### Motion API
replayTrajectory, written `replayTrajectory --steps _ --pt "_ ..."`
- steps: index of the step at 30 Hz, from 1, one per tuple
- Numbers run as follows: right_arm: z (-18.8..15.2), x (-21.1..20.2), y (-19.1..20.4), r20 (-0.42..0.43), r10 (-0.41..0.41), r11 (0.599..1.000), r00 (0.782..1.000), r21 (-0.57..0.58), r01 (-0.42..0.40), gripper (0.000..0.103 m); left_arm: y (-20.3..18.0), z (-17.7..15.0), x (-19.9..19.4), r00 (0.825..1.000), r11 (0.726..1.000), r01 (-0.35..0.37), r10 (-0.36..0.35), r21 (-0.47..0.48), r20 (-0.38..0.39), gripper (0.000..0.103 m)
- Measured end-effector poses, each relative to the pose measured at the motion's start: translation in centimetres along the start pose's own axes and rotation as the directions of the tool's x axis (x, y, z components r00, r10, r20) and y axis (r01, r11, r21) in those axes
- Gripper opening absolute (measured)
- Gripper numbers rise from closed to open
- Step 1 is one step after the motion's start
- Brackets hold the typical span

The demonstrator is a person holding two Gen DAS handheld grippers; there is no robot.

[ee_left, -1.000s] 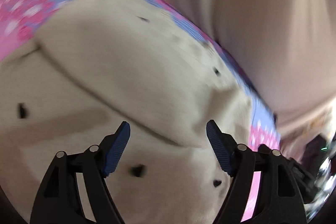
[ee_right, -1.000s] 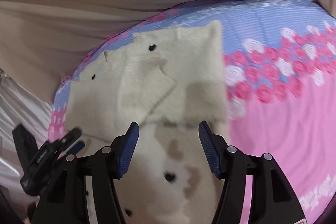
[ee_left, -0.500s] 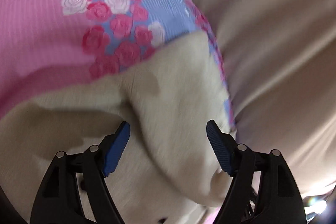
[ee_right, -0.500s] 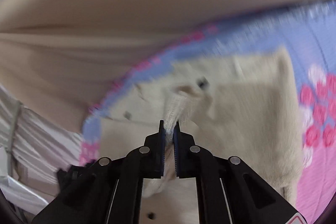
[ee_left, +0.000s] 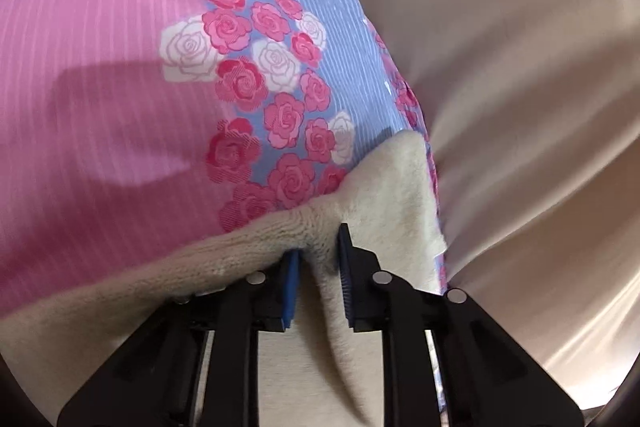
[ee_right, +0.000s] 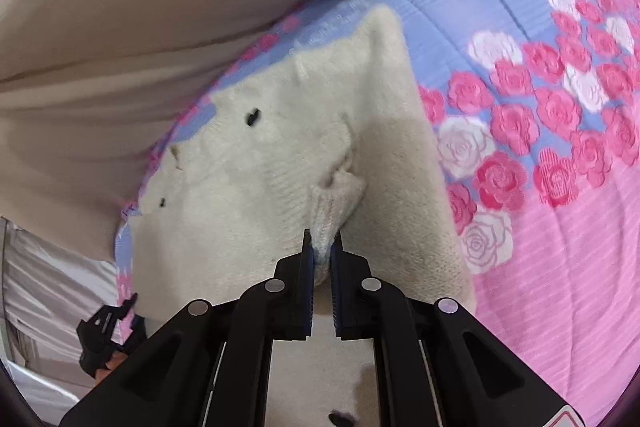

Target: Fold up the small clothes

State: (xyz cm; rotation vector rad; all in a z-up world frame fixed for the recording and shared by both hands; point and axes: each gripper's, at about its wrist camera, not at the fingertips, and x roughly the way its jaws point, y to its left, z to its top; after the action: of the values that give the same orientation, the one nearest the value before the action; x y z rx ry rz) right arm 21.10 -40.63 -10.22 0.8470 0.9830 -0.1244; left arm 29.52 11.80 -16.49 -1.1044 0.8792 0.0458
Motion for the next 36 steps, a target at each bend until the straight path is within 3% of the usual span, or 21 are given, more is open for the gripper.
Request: replayTrajectory --steps 2,3,4,5,7,9,11,12,14,16,21,24,28,29,30,33,35,36 --pt "-0.3 -0.1 -0.8 -0.021 -0.036 0.999 0.999 -0.036 0.035 0.007 -0.2 0.0 -0.2 1.000 1.000 -0.010 0.010 0.022 0.006 0.016" --pt "-0.6 0.9 -1.5 -0.058 -0.102 0.993 0.993 -0.063 0.098 0.008 -0.3 0.0 0.0 1.000 1.000 -0.017 0.016 0.026 0.012 0.016" --pt "-0.4 1.3 -2.1 -0.073 -0.093 0.994 0.993 -0.059 0.089 0.006 -0.3 0.0 0.1 1.000 1.000 -0.019 0.019 0.025 0.013 0.016" --pt "-0.1 1.1 -1.7 -0.061 -0.084 0.996 0.995 -0.038 0.082 0.007 -0.3 -0.1 0.0 1.000 1.000 -0.021 0.021 0.023 0.013 0.016" --pt "0.0 -1.1 -0.8 -0.014 -0.165 0.986 0.986 -0.030 0.164 0.015 -0.4 0.0 0.1 1.000 0.999 -0.025 0.025 0.032 0.006 0.017" --pt "-0.2 -4.1 2.0 0.110 -0.222 0.967 0.969 -0.099 0.233 0.021 -0.4 0.1 0.2 1.000 0.999 -0.020 0.021 0.046 -0.006 0.017" --pt "0.1 -5.0 6.4 0.152 -0.148 0.956 0.977 -0.230 0.181 0.021 -0.2 0.2 0.2 1.000 0.999 -0.007 0.008 0.048 -0.014 0.017" --pt "0.4 -4.4 8.7 0.129 -0.109 0.946 0.986 -0.291 0.143 0.022 -0.1 0.1 0.1 1.000 0.999 -0.003 0.003 0.049 -0.015 0.017" --pt "0.9 -1.3 15.0 0.012 -0.019 0.895 1.000 -0.445 0.022 0.033 0.0 0.0 0.0 1.000 0.999 0.003 -0.002 0.050 -0.009 0.017" --pt "0.7 3.0 20.7 -0.100 0.060 0.833 0.993 -0.543 -0.105 0.039 0.0 -0.2 -0.1 1.000 0.998 0.002 -0.002 0.056 -0.005 0.017" --pt "-0.5 14.8 31.3 -0.290 0.027 0.733 0.957 -0.645 -0.216 0.039 -0.2 -0.2 -0.2 1.000 0.995 0.001 0.000 0.105 -0.013 0.017" --pt "-1.7 19.9 34.7 -0.322 -0.032 0.704 0.946 -0.679 -0.207 0.039 0.0 -0.1 -0.1 1.000 0.993 0.020 -0.017 0.120 -0.027 0.017" --pt "-2.3 24.8 36.7 -0.348 -0.110 0.707 0.931 -0.686 -0.173 0.039 0.1 -0.1 -0.1 0.999 0.990 0.042 -0.038 0.136 -0.030 0.017" --pt "-2.6 25.6 37.0 -0.377 -0.100 0.713 0.921 -0.673 -0.198 0.034 0.1 -0.1 -0.1 0.999 0.989 0.045 -0.041 0.140 -0.030 0.017" --pt "-2.9 26.1 37.7 -0.403 -0.081 0.712 0.912 -0.663 -0.230 0.004 0.1 -0.2 -0.1 0.999 0.988 0.049 -0.045 0.145 -0.029 0.017" --pt "-4.0 25.4 40.4 -0.386 0.006 0.651 0.923 -0.699 -0.297 0.005 0.4 -0.3 -0.1 0.998 0.987 0.060 -0.057 0.148 -0.022 0.017" --pt "-4.2 26.0 40.8 -0.375 -0.016 0.634 0.927 -0.720 -0.281 0.005 0.4 -0.5 -0.1 0.998 0.987 0.058 -0.057 0.149 -0.011 0.017" --pt "-4.4 27.3 40.3 -0.378 -0.069 0.637 0.923 -0.729 -0.251 0.006 0.3 -0.6 -0.1 0.999 0.987 0.053 -0.053 0.154 -0.004 0.017"
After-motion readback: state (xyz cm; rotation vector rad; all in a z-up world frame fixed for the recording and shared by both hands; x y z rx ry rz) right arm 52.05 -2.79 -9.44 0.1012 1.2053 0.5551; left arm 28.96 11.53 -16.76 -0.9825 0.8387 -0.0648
